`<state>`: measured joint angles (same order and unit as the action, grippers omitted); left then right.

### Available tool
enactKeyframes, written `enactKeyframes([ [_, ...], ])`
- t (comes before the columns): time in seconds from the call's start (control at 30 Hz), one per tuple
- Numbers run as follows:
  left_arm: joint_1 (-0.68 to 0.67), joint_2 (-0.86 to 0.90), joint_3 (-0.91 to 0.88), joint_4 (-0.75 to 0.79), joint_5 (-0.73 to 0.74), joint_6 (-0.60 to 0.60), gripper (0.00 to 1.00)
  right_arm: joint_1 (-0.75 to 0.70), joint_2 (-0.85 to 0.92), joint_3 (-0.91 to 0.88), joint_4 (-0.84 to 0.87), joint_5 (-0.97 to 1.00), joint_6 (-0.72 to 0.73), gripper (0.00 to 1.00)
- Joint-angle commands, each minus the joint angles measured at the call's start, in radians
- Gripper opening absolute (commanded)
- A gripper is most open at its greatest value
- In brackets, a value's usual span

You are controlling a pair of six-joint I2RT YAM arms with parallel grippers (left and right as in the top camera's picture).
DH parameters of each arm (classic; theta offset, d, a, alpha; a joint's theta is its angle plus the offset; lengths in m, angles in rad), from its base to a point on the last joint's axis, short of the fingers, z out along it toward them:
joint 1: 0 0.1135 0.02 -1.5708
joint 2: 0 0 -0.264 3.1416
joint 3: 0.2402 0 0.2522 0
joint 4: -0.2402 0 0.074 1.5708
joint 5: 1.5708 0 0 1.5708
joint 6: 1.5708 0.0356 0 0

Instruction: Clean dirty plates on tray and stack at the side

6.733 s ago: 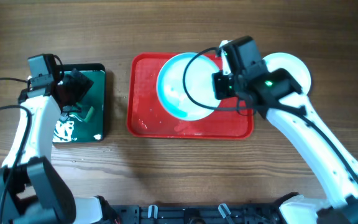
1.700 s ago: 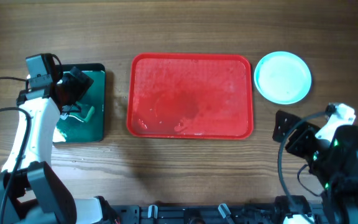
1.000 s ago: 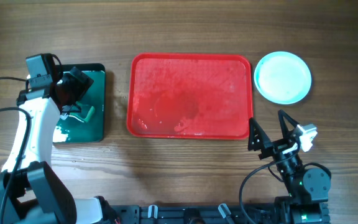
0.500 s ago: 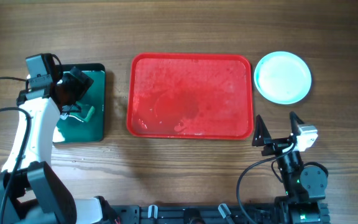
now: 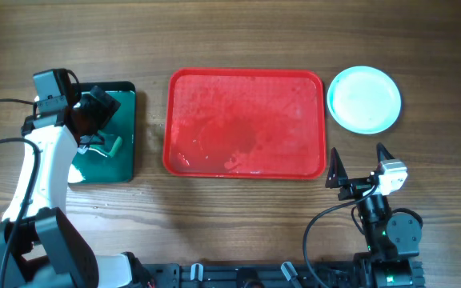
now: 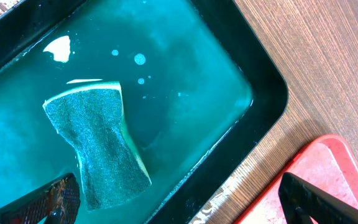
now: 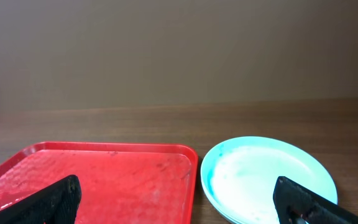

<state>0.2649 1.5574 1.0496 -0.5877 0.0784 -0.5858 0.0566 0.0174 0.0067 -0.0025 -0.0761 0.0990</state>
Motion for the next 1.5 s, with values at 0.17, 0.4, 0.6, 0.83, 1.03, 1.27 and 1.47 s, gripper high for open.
enactKeyframes([
  [0.17,0.008,-0.005,-0.003,0.000,0.011,0.001,1.00,0.002,-0.013,-0.002,0.003,0.018,-0.020,1.00],
  [0.4,0.008,-0.005,-0.003,0.000,0.011,0.001,1.00,0.002,-0.013,-0.002,0.003,0.018,-0.020,1.00],
  [0.6,0.008,-0.010,-0.003,-0.004,0.011,0.001,1.00,0.002,-0.013,-0.002,0.003,0.018,-0.020,1.00],
  [0.83,0.007,-0.074,-0.003,-0.108,-0.009,0.005,1.00,0.002,-0.013,-0.002,0.003,0.018,-0.020,1.00],
  [1.03,-0.056,-0.181,-0.074,-0.106,0.005,0.029,1.00,0.002,-0.013,-0.002,0.003,0.018,-0.020,1.00],
  [1.27,-0.249,-0.487,-0.364,0.107,0.003,0.193,1.00,0.002,-0.013,-0.002,0.003,0.018,-0.020,1.00],
  [1.47,-0.289,-0.835,-0.526,0.101,-0.040,0.190,1.00,0.002,-0.013,-0.002,0.003,0.018,-0.020,1.00],
])
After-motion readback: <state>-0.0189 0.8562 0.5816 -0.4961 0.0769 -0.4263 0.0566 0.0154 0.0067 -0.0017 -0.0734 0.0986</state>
